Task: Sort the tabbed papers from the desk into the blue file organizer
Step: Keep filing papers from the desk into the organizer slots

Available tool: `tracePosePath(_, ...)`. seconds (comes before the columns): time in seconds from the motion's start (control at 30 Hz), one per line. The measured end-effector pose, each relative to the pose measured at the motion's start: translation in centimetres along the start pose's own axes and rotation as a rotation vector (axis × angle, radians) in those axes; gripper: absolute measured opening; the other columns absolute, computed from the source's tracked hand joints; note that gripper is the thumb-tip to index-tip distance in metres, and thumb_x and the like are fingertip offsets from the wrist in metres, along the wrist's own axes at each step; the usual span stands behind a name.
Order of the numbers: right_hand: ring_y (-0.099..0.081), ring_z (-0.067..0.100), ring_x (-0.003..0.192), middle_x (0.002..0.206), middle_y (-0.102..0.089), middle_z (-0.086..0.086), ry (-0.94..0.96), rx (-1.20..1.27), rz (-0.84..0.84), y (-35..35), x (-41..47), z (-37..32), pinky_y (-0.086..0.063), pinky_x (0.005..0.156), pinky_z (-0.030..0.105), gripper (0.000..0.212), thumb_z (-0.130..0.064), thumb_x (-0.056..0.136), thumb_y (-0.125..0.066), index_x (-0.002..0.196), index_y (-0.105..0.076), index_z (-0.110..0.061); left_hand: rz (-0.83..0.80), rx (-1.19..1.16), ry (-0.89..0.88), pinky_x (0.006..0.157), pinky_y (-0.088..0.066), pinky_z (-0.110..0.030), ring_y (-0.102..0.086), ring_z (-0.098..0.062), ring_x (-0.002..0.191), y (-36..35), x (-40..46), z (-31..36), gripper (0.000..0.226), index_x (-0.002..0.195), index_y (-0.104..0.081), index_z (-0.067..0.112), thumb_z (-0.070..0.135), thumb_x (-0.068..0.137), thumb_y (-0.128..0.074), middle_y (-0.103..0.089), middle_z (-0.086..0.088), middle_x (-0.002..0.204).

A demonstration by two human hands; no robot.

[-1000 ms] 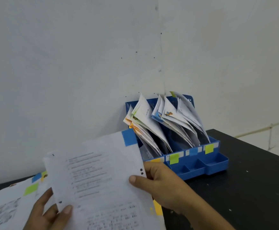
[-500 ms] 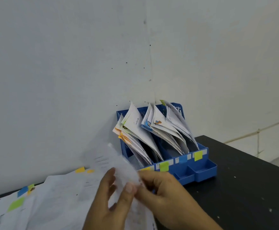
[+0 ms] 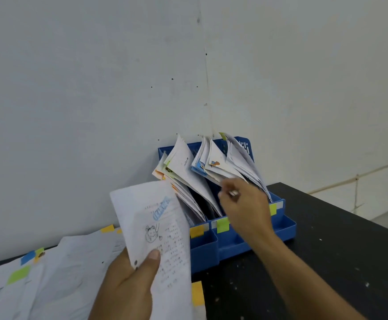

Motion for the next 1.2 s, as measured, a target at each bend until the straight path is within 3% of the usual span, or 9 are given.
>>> tracePosePath(0.1,-0.051,0.023,0.112,0.129,-0.05,0.002,0.094,-0.418,0.038,-1.1,3.5,1.0,-0.051,0.085,0.037,0.051,-0.031,0.087,-0.072,0.133,-0.05,-0.023,-0.031,0.043,-0.026,0.054,-0.041,-0.002,-0.061,0.016,0.059,0.2,0.6,1.4,0.025,0.084,-0.065,0.028,0.004,0.091,-0.059,-0.066,0.027,0.061)
tracePosePath(0.2,-0.048,0.029,0.113,0.127,-0.047,0.01,0.205,-0.771,-0.055,-2.1,6.1,2.1,-0.046,0.089,0.04,0.076,-0.048,0.079,-0.076,0.139,-0.038,-0.021,-0.022,0.013,-0.035,0.077,-0.048,-0.024,-0.07,-0.007,0.079,0.1,1.0,2.6,0.023,0.082,-0.07,0.027,0.007,0.089,-0.062,-0.074,0.014,0.073)
tracePosePath(0.27,-0.052,0.029,0.107,0.121,-0.051,0.01,0.258,-0.856,-0.061,-2.2,7.4,2.5,-0.047,0.084,0.039,0.072,-0.048,0.081,-0.072,0.138,-0.037,-0.021,-0.011,-0.027,-0.034,0.089,-0.05,-0.041,-0.071,-0.022,0.087,-0.4,1.3,3.6,0.018,0.086,-0.073,0.023,0.009,0.089,-0.062,-0.076,0.005,0.084)
tracePosePath(0.4,-0.055,0.024,0.082,0.111,-0.06,0.006,0.162,-0.648,-0.025,-0.4,9.7,2.9,-0.044,0.065,0.035,0.032,-0.026,0.099,-0.046,0.13,-0.043,-0.017,-0.086,-0.111,-0.023,0.084,-0.053,-0.046,-0.073,-0.024,0.083,-1.9,2.9,5.8,0.019,0.101,-0.071,0.02,0.011,0.095,-0.055,-0.076,0.002,0.093)
tracePosePath(0.57,-0.053,0.022,0.075,0.1,-0.063,0.006,-0.029,-0.482,-0.011,2.2,11.2,4.4,-0.043,0.063,0.032,0.013,-0.023,0.099,-0.044,0.106,-0.052,-0.015,-0.109,-0.072,-0.117,0.082,-0.055,-0.04,-0.07,-0.018,0.092,-4.8,7.5,7.9,0.025,0.11,-0.064,0.028,0.01,0.099,-0.051,-0.074,0.009,0.099)
tracePosePath(0.87,-0.054,0.021,0.082,0.117,-0.065,0.007,-0.062,-0.356,-0.021,3.2,11.8,5.0,-0.043,0.066,0.028,0.024,-0.024,0.099,-0.048,0.12,-0.056,-0.015,-0.101,0.029,-0.266,0.093,-0.051,-0.037,-0.059,-0.02,0.11,-13.2,15.4,8.7,0.04,0.135,-0.051,0.026,0.008,0.101,-0.041,-0.06,0.006,0.125)
tracePosePath(1.0,-0.05,0.018,0.075,0.109,-0.065,0.004,-0.079,-0.316,-0.017,3.1,12.0,5.0,-0.032,0.053,0.023,0.009,-0.023,0.098,-0.049,0.105,-0.054,-0.021,-0.026,0.111,-0.263,0.086,-0.049,-0.031,-0.057,-0.018,0.106,-16.5,18.2,7.0,0.045,0.134,-0.049,0.03,0.009,0.096,-0.036,-0.058,0.011,0.125)
tracePosePath(1.1,-0.054,0.019,0.08,0.114,-0.067,0.003,-0.085,-0.286,-0.012,2.8,12.3,5.5,-0.04,0.066,0.026,0.02,-0.027,0.097,-0.05,0.114,-0.057,-0.021,0.03,0.066,-0.194,0.099,-0.047,-0.042,-0.056,-0.02,0.109,-18.5,19.5,5.3,0.051,0.137,-0.045,0.032,0.011,0.091,-0.033,-0.058,0.008,0.127)
tracePosePath(1.2,-0.06,0.023,0.093,0.122,-0.066,0.003,-0.1,-0.274,-0.008,2.6,12.2,5.7,-0.043,0.074,0.03,0.035,-0.031,0.097,-0.052,0.131,-0.055,-0.02,0.14,0.061,-0.16,0.1,-0.042,-0.037,-0.051,-0.023,0.118,-19.9,20.0,3.8,0.049,0.141,-0.038,0.028,0.009,0.096,-0.031,-0.052,0.003,0.136)
Point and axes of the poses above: each hand's wrist, its own x-axis towards the middle knuckle, its own y-axis out of the back of the hand, z = x × y, the point moved 2 cm from there along x, towards the middle knuckle
